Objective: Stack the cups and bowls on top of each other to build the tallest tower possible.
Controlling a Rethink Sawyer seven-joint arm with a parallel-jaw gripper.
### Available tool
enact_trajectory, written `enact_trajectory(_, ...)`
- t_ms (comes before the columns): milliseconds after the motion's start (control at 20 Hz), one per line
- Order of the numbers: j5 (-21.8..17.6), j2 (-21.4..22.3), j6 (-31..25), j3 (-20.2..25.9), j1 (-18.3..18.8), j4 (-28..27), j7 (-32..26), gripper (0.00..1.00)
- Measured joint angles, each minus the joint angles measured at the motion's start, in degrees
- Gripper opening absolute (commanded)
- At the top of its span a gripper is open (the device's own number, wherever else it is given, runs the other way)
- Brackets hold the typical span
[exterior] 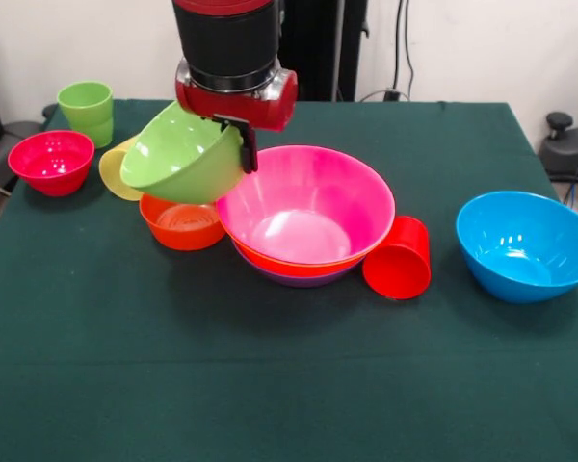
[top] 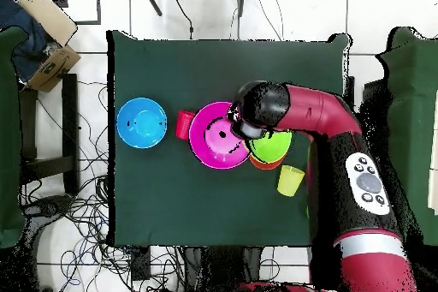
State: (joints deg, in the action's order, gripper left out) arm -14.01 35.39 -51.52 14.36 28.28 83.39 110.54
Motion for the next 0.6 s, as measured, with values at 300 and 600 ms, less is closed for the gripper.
enact_trajectory(300,-1.61,0.24,0.00,3.20,1.96,1.44,-1.15,0.00)
enact_trajectory(600,-2.40,1.46,-0.05,4.98,0.49,2.63,-1.15,0.00)
